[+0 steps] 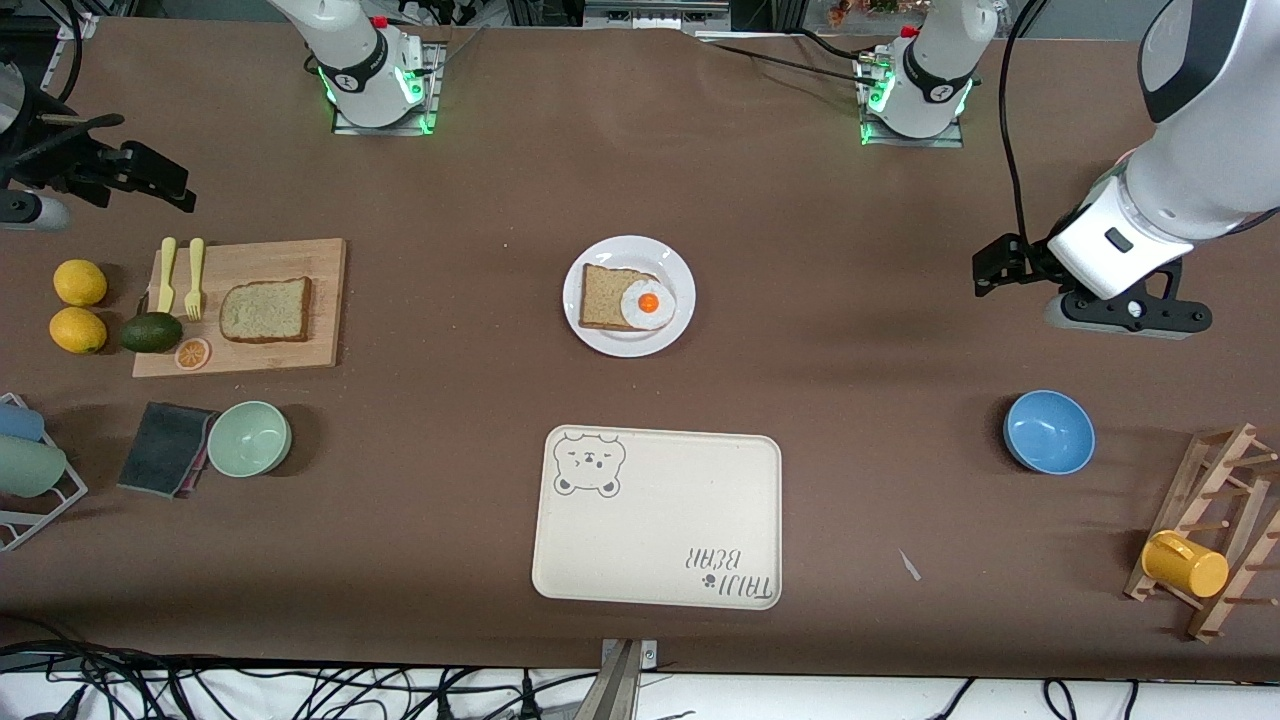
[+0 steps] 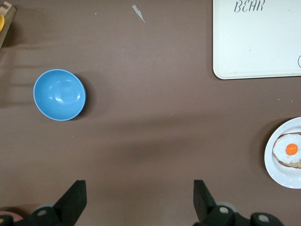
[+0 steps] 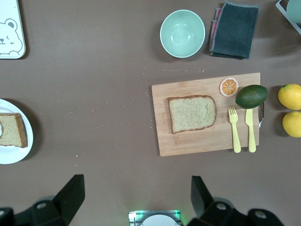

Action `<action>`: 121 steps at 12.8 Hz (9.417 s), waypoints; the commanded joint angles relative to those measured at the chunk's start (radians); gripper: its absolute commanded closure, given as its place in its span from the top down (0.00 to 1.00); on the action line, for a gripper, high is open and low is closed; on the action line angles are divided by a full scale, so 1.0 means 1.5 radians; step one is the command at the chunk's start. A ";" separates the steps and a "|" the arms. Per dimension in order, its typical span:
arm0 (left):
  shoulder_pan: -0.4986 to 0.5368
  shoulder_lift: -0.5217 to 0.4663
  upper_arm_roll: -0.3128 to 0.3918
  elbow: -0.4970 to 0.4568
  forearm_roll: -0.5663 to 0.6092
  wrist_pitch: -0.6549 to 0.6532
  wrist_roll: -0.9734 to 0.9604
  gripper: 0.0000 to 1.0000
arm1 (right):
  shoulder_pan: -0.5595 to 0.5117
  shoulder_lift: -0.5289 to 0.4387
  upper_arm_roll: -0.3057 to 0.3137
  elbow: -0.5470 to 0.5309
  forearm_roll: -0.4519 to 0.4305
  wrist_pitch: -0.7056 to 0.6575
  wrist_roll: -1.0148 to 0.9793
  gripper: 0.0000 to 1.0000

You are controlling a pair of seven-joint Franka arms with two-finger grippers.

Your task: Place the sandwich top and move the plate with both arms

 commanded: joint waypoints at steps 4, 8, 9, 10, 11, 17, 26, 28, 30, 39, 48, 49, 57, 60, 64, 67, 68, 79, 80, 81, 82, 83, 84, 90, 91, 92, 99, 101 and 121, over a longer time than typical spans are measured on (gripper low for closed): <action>-0.005 -0.001 -0.009 0.014 0.020 -0.016 -0.007 1.00 | 0.000 -0.009 0.000 -0.009 -0.002 0.004 -0.009 1.00; 0.000 0.001 -0.008 0.014 0.020 -0.020 -0.007 1.00 | 0.000 -0.009 0.000 -0.009 -0.003 0.004 -0.009 1.00; 0.001 0.002 -0.008 0.014 0.020 -0.019 -0.001 1.00 | 0.000 -0.009 0.000 -0.009 -0.003 0.004 -0.008 1.00; 0.001 0.002 -0.008 0.014 0.020 -0.019 0.002 1.00 | 0.000 -0.009 0.000 -0.009 -0.003 0.004 -0.008 1.00; 0.002 0.000 -0.008 0.014 0.020 -0.019 0.001 1.00 | 0.000 -0.009 0.000 -0.009 -0.002 0.004 -0.008 1.00; 0.032 0.021 0.033 0.025 0.021 0.013 0.018 1.00 | 0.000 -0.009 0.000 -0.009 -0.002 0.004 -0.008 1.00; -0.006 0.023 -0.002 0.023 0.010 0.021 0.008 1.00 | 0.000 -0.009 0.000 -0.009 -0.002 0.003 -0.008 1.00; -0.006 0.022 -0.008 0.023 0.010 0.021 0.008 1.00 | 0.000 -0.009 0.000 -0.009 -0.002 0.003 -0.008 1.00; -0.006 0.023 -0.008 0.023 0.010 0.021 0.009 1.00 | 0.000 -0.009 0.000 -0.009 -0.002 0.003 -0.008 1.00; -0.003 0.022 -0.008 0.018 0.008 0.017 0.009 1.00 | 0.000 -0.009 0.000 -0.009 -0.002 0.002 -0.009 1.00; -0.001 0.023 -0.008 0.019 0.000 0.018 0.010 1.00 | 0.000 -0.009 -0.001 -0.009 -0.002 0.002 -0.008 1.00; -0.005 0.023 -0.008 0.020 -0.001 0.018 0.018 1.00 | 0.000 -0.008 -0.001 -0.009 -0.003 0.002 -0.007 1.00; -0.049 0.102 -0.019 0.015 -0.179 0.042 0.010 1.00 | 0.000 -0.004 -0.001 -0.008 -0.002 0.005 -0.003 1.00; -0.078 0.154 -0.030 0.012 -0.185 0.103 0.010 1.00 | 0.002 0.019 0.000 -0.004 -0.003 0.007 -0.009 1.00; -0.094 0.180 -0.037 0.013 -0.185 0.123 0.018 1.00 | 0.040 0.077 0.003 0.000 -0.042 -0.011 -0.014 1.00; -0.085 0.177 -0.037 0.015 -0.185 0.120 0.020 1.00 | 0.098 0.096 0.003 -0.002 -0.130 -0.017 -0.006 1.00; -0.080 0.172 -0.037 0.017 -0.185 0.117 0.022 1.00 | 0.100 0.101 0.003 -0.008 -0.148 -0.011 -0.003 1.00; -0.060 0.127 -0.037 0.024 -0.190 0.083 0.065 1.00 | 0.141 0.136 -0.003 -0.219 -0.262 0.176 0.170 1.00; -0.059 0.126 -0.038 0.021 -0.191 0.080 0.068 1.00 | 0.140 0.134 -0.005 -0.245 -0.263 0.201 0.184 1.00; -0.060 0.127 -0.037 0.024 -0.202 0.080 0.075 1.00 | 0.140 0.128 -0.011 -0.280 -0.265 0.237 0.202 1.00; -0.058 0.127 -0.037 0.023 -0.221 0.081 0.078 1.00 | 0.140 0.123 -0.014 -0.308 -0.281 0.269 0.213 1.00; -0.056 0.127 -0.037 0.023 -0.231 0.081 0.078 1.00 | 0.139 0.122 -0.025 -0.337 -0.293 0.307 0.223 1.00; -0.056 0.128 -0.037 0.024 -0.236 0.083 0.078 1.00 | 0.139 0.122 -0.039 -0.364 -0.303 0.344 0.225 1.00; -0.053 0.122 -0.034 0.024 -0.233 0.082 0.077 1.00 | 0.135 0.159 -0.094 -0.442 -0.308 0.489 0.226 0.99; -0.050 0.122 -0.033 0.024 -0.233 0.081 0.077 1.00 | 0.134 0.171 -0.101 -0.442 -0.308 0.497 0.226 0.97; -0.050 0.122 -0.032 0.024 -0.233 0.082 0.076 1.00 | 0.135 0.181 -0.104 -0.442 -0.308 0.505 0.226 0.96; -0.038 0.116 -0.030 0.023 -0.227 0.074 0.076 1.00 | 0.133 0.240 -0.105 -0.435 -0.310 0.532 0.226 0.84; -0.018 0.114 -0.031 0.023 -0.226 0.072 0.078 1.00 | 0.131 0.245 -0.109 -0.435 -0.312 0.538 0.225 0.76; -0.005 0.109 -0.033 0.022 -0.211 0.052 0.078 1.00 | 0.108 0.284 -0.111 -0.413 -0.323 0.583 0.226 0.00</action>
